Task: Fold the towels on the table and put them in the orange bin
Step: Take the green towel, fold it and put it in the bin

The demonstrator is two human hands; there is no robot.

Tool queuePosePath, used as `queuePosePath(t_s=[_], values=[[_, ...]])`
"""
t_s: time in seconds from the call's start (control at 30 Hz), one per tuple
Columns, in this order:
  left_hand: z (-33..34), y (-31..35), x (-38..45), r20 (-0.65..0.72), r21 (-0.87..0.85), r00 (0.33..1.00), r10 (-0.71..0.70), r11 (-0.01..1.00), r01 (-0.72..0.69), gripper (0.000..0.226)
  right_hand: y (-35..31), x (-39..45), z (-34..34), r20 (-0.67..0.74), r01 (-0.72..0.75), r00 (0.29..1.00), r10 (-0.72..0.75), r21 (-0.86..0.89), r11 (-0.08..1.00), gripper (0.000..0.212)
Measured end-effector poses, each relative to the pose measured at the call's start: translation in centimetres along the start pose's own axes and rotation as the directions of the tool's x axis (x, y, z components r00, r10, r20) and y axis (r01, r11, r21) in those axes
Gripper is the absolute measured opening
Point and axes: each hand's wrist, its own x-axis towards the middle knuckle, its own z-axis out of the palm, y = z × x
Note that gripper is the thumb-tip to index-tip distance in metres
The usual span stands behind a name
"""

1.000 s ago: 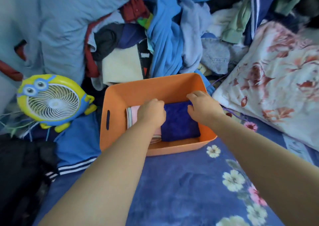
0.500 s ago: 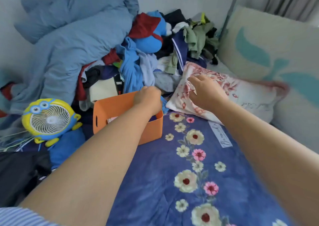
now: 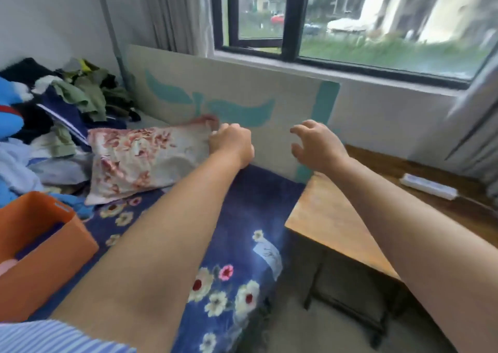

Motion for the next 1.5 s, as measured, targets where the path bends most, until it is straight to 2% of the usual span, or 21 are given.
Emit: queuePosePath(t_s=[0.13,0.33,0.53,0.77,0.9,1.13,1.33,1.43,1.5], values=[[-1.3,11.9,1.6,-0.024,-0.01,0.978,0.205,0.979,-0.205,0.034,9.9,-4.3,-5.2,-0.034,-0.179,0.983,0.178,-0.025,0.984,0.038],[-1.5,33.0,3.5,-0.075,-0.07,0.878,0.473,0.876,-0.478,0.032,27.5,-12.9,-12.3,-0.119,-0.416,0.907,0.404,-0.099,0.904,0.038],[1.2,50.9,4.9,-0.056,-0.168,0.799,0.598,0.783,-0.598,0.027,43.8,-20.4,-16.5,-0.067,-0.523,0.849,0.524,-0.249,0.815,0.038],[5.0,62.0,9.2,0.033,-0.083,0.72,0.694,0.719,-0.69,0.028,57.4,-24.0,-18.4,-0.049,-0.677,0.72,0.693,-0.27,0.685,0.037],[6.1,67.1,13.4,0.017,-0.08,0.683,0.73,0.682,-0.727,0.027,62.8,-24.5,-19.1,-0.124,-0.762,0.637,0.761,-0.254,0.596,0.037],[6.4,79.6,17.0,0.0,-0.155,0.545,0.839,0.538,-0.829,0.025,70.4,-26.5,-20.7,-0.246,-0.897,0.43,0.869,-0.221,0.382,0.032],[9.3,90.5,15.7,0.026,-0.296,0.461,0.887,0.447,-0.844,0.027,78.6,-29.2,-20.9,-0.248,-0.953,0.283,0.926,-0.182,0.243,0.034],[11.8,94.7,14.6,0.031,-0.335,0.467,0.884,0.45,-0.828,0.031,83.3,-29.9,-20.0,-0.23,-0.95,0.285,0.93,-0.198,0.242,0.028],[13.1,98.4,14.1,0.061,-0.381,0.508,0.859,0.491,-0.784,0.033,87.3,-30.0,-19.4,-0.197,-0.911,0.346,0.917,-0.303,0.279,0.028]])
